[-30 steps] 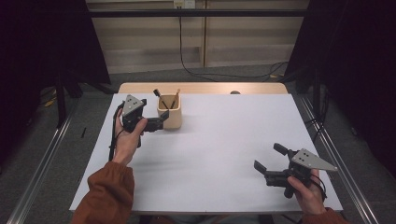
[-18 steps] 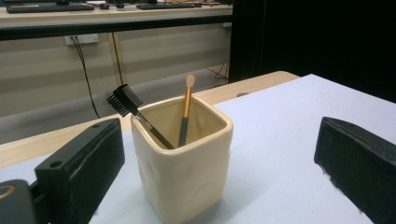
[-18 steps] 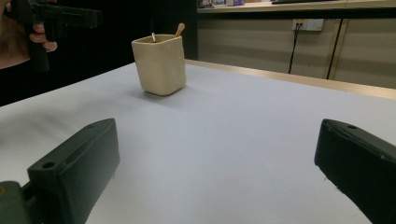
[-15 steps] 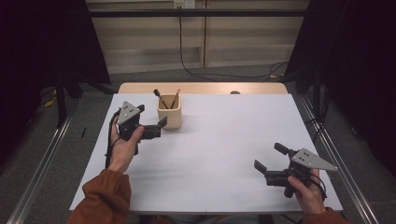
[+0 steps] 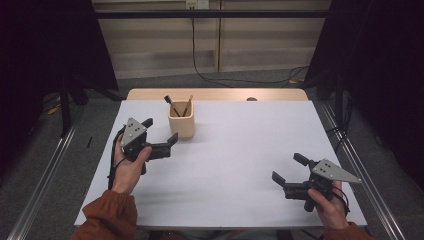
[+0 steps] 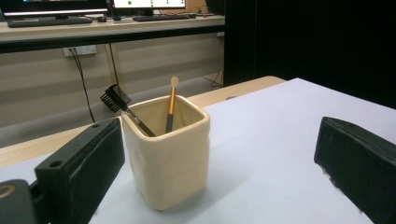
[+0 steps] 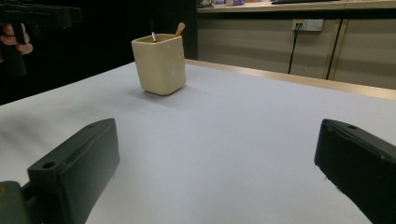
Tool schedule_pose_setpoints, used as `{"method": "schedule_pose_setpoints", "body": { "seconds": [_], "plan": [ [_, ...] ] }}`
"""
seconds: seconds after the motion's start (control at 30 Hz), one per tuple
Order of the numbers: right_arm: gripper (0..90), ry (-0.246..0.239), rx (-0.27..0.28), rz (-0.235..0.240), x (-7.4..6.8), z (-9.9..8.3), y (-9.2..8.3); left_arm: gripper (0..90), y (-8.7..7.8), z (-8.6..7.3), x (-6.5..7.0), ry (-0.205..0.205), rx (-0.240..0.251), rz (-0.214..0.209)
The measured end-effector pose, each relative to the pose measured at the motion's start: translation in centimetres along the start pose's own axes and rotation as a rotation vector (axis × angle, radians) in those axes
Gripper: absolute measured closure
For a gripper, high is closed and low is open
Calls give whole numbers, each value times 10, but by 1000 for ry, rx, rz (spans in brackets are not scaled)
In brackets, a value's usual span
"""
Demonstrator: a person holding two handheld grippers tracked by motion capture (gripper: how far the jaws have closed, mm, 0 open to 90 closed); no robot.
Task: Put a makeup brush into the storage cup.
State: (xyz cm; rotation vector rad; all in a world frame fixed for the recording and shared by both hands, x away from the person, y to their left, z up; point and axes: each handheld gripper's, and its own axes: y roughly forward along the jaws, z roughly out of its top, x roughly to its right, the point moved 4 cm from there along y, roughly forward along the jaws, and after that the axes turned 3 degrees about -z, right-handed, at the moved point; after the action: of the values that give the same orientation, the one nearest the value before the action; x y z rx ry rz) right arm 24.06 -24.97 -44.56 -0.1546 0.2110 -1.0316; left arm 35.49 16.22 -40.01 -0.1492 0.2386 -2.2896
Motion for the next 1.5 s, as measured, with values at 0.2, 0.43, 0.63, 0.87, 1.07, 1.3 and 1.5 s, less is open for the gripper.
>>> {"method": "schedule_pose_setpoints", "body": {
  "seconds": [0.2,0.43,0.63,0.87,1.07,1.3,1.5],
  "plan": [
    [0,-3,0,0,0,0,0,17,-9,-4,3,-4,-4,-8],
    [0,-3,-1,-1,0,0,0,17,-21,-9,8,-26,0,-21],
    [0,-10,-4,0,0,-1,1,17,-26,-14,14,-28,-10,-23],
    [0,-8,-2,-3,0,-1,0,16,-39,-20,22,-20,-6,-36],
    [0,-12,-3,-2,-1,-1,0,21,-52,-33,32,-1,-16,-56],
    [0,-11,-5,-3,-1,-1,0,21,-65,-40,24,-54,-4,-7],
    [0,-15,-5,-5,-1,-1,0,19,-70,-50,26,-59,-9,-11]
  ]
}}
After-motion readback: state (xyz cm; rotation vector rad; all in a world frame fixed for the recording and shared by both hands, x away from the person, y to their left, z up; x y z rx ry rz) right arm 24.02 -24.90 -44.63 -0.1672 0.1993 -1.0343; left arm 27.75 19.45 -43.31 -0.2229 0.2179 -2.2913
